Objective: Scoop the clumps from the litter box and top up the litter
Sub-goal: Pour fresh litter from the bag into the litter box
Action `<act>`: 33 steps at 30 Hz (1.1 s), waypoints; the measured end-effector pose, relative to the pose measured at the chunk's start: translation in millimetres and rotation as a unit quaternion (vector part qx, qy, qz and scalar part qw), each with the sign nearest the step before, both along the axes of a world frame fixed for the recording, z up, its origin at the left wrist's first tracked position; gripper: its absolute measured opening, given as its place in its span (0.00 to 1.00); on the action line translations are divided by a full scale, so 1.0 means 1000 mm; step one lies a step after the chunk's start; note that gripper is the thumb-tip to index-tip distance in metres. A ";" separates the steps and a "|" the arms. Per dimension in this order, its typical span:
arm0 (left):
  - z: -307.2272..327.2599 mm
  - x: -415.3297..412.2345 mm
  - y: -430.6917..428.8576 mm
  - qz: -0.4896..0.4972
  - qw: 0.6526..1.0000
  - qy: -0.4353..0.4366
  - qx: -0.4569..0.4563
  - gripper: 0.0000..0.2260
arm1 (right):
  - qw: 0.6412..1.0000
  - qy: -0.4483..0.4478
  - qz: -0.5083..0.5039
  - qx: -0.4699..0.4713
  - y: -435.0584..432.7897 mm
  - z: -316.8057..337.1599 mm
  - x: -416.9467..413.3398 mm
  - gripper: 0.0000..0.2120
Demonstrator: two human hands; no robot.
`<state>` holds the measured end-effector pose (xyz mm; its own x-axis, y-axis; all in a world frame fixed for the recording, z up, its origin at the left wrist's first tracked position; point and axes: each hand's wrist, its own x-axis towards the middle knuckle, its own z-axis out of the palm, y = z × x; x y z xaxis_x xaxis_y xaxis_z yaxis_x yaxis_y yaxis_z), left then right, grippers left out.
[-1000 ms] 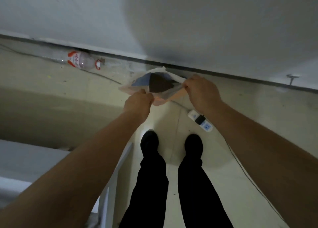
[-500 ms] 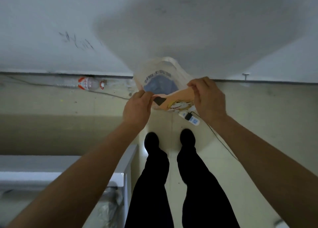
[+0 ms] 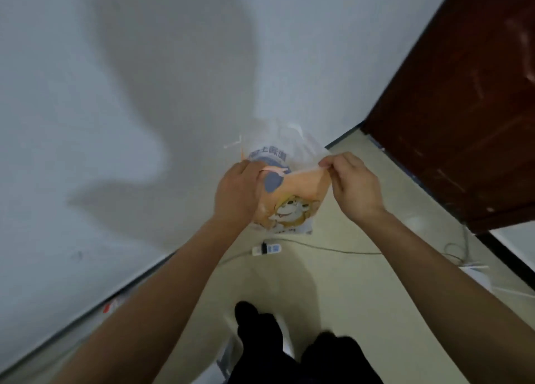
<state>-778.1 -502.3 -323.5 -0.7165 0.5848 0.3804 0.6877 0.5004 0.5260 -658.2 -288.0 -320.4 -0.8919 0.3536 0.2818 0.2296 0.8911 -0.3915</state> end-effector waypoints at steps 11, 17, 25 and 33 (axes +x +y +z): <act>0.157 0.181 0.212 -0.185 0.967 0.127 0.116 0.14 | 0.961 0.177 -0.210 0.000 0.133 0.140 0.254 0.12; 0.205 0.345 0.323 -0.262 0.949 0.059 0.164 0.08 | 0.933 0.227 -0.280 -0.009 0.197 0.190 0.440 0.13; 0.229 0.548 0.454 -0.395 0.899 -0.057 0.181 0.07 | 0.875 0.251 -0.413 0.040 0.261 0.226 0.652 0.13; 0.221 0.737 0.570 -0.581 0.796 -0.095 0.138 0.08 | 0.744 0.246 -0.617 0.073 0.307 0.223 0.827 0.13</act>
